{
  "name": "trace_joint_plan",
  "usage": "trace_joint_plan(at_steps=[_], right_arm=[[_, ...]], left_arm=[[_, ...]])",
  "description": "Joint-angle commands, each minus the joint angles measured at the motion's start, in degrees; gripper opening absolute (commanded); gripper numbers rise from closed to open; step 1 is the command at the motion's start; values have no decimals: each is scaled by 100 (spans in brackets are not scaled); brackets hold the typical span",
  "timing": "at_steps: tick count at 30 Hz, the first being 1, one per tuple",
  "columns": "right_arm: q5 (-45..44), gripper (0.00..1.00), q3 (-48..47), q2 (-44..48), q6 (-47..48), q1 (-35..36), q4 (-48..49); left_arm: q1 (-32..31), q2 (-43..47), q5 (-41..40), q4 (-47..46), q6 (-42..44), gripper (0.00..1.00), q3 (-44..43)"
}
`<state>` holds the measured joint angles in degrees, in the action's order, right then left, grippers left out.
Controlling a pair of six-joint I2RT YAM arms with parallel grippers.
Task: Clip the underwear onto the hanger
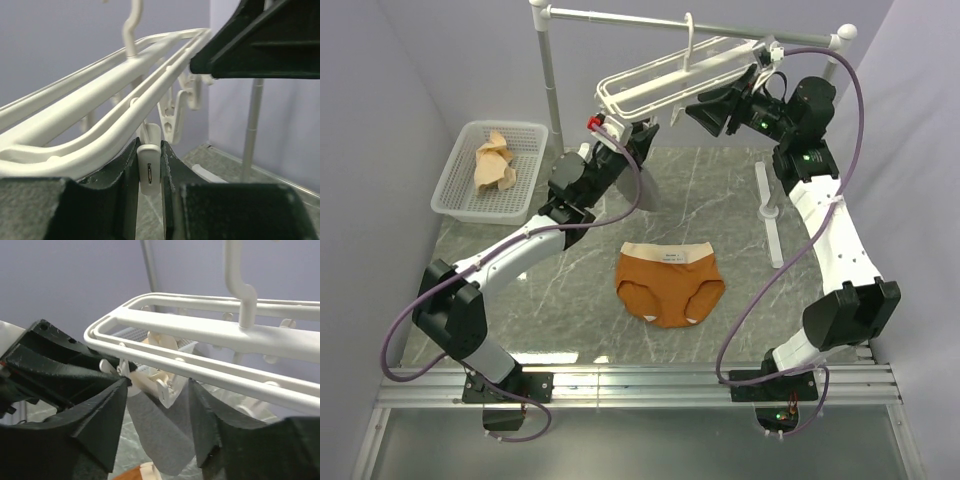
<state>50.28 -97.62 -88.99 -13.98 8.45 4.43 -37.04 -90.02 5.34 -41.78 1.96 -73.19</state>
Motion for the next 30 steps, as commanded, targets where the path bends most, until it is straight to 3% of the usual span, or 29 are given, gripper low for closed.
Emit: trace_joint_plan(at_steps=[1,5,14,30], right_arm=[[17,58,-82,83,-378,191,269],[-71,50,-37,58,-316,421,252],[-379,46,-195,-144,-167,684,-108],[-353,45,-204,-365,-298,807,-504]], left_arm=[[-14,177,660,-24,-336,7,15],[3,186,907,300,-257,7,-81],[-5,125,898,355,199,8,-178],[-5,204,1127,161,332,11,15]])
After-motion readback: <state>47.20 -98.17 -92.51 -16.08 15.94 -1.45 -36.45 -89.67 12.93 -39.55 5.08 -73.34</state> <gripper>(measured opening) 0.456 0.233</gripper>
